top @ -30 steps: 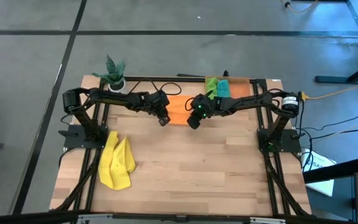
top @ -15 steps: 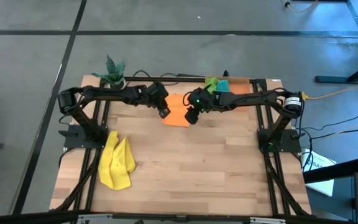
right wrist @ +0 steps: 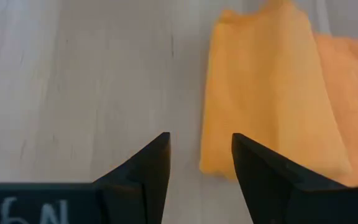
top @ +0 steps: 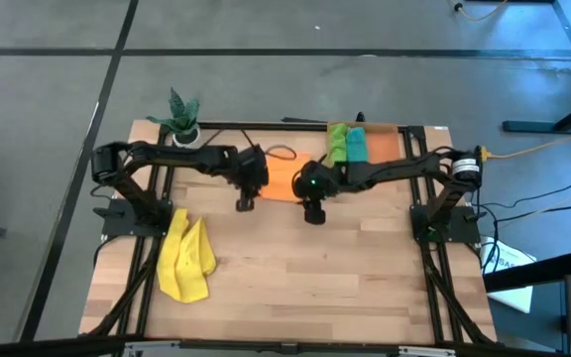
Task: Roll microfiber towels into tight, uniform cylinder then place into a basket
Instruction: Fold the orange towel
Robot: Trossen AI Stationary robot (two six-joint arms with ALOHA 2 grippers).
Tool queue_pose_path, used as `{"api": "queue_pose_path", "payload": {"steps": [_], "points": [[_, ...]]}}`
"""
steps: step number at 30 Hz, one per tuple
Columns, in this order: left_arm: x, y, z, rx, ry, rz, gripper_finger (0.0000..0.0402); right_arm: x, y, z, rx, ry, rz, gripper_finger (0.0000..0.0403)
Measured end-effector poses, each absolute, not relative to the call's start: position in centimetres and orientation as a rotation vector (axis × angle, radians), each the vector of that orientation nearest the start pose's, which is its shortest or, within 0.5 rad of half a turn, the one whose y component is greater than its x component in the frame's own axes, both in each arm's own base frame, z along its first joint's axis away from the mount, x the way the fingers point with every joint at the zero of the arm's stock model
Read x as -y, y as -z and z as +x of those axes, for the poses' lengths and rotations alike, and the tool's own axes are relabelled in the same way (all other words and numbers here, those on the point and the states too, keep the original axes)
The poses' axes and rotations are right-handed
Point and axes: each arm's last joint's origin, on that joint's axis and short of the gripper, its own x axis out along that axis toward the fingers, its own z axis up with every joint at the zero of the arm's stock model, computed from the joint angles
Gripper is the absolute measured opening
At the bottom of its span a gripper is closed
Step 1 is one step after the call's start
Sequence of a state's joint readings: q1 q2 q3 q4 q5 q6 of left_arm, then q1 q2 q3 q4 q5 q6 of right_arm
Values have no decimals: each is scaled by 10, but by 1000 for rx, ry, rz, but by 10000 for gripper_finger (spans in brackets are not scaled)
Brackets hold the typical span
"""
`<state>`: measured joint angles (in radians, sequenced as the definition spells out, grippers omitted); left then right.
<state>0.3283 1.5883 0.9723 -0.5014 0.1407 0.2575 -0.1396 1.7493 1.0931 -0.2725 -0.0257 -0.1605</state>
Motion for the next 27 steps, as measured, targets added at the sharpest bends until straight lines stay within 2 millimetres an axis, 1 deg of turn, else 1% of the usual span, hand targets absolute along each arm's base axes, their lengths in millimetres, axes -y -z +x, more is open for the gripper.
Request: {"api": "queue_pose_path", "payload": {"steps": [4, 9, 15, 16, 18, 23, 27], "points": [[-77, -179, 290, -1062, 48, 91, 99, 42, -167, 353, -863, 26, -98, 172], [-69, -168, 295, -992, -14, 187, 99, 44, -150, 349, -858, 87, -126, 172], [-70, -154, 296, -989, -101, 239, 99, 46, -140, 349, -853, 116, -223, 172], [-72, -152, 298, -978, -108, 239, 99, 48, -139, 350, -845, 120, -225, 172], [-72, -147, 294, -1012, -104, 232, 99, 51, -136, 350, -857, 123, -223, 172], [-78, -136, 298, -1027, -109, 227, 99, 55, -123, 351, -888, 124, -217, 172], [-78, -127, 300, -1048, -103, 224, 99, 55, -121, 353, -882, 120, -204, 172]]}}
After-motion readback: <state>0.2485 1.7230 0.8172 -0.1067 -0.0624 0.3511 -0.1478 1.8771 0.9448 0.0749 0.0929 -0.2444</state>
